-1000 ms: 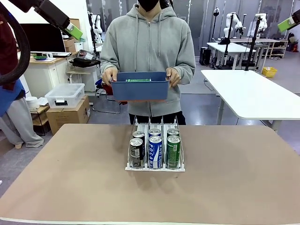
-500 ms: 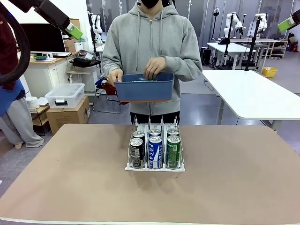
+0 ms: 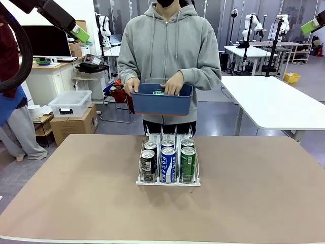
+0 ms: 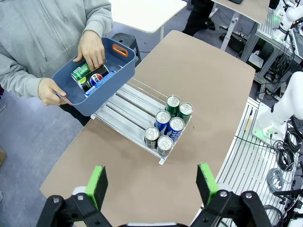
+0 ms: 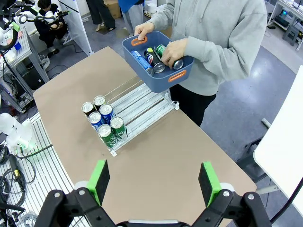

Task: Fill the beverage cans into the dispenser.
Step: Pick up the Sprite handed by the human.

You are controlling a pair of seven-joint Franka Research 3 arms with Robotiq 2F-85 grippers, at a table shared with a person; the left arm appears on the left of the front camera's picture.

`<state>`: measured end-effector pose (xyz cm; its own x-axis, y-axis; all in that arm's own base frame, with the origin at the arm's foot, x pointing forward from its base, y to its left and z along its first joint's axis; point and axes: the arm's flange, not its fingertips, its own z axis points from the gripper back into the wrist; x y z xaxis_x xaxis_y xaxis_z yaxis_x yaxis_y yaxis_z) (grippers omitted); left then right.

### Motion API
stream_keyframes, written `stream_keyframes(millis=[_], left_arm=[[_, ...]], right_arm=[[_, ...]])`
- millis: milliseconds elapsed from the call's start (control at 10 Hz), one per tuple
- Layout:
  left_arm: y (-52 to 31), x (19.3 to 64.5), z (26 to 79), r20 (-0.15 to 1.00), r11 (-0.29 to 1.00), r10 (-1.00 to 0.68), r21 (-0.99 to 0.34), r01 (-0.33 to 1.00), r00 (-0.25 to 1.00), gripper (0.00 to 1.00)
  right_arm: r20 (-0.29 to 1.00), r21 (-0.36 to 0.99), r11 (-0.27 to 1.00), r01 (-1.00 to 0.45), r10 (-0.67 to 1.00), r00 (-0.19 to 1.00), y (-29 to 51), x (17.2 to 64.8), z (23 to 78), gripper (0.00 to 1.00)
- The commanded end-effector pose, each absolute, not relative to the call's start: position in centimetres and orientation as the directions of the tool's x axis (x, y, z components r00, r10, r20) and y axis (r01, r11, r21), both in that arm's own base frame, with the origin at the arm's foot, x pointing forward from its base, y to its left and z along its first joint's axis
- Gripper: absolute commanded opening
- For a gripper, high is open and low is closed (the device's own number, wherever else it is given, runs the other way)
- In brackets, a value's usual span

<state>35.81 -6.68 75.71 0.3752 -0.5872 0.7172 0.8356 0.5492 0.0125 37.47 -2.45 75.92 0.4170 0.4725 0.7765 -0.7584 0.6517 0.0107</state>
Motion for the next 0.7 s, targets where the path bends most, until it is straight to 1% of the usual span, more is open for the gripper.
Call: stream_keyframes(millis=[0, 600], left_arm=[[-6.66, 35.81, 75.75, 0.718, 0.550, -0.586, 0.014, 0.835, 0.374, 1.00], [-6.66, 35.81, 75.75, 0.718, 0.550, -0.586, 0.014, 0.835, 0.374, 1.00]], right_arm=[[0.775, 0.015, 0.652, -0.758, 0.472, 0.421, -2.49, 37.45, 75.65, 1.00], [0.775, 0.015, 0.652, -0.758, 0.472, 0.421, -2.49, 37.45, 75.65, 1.00]])
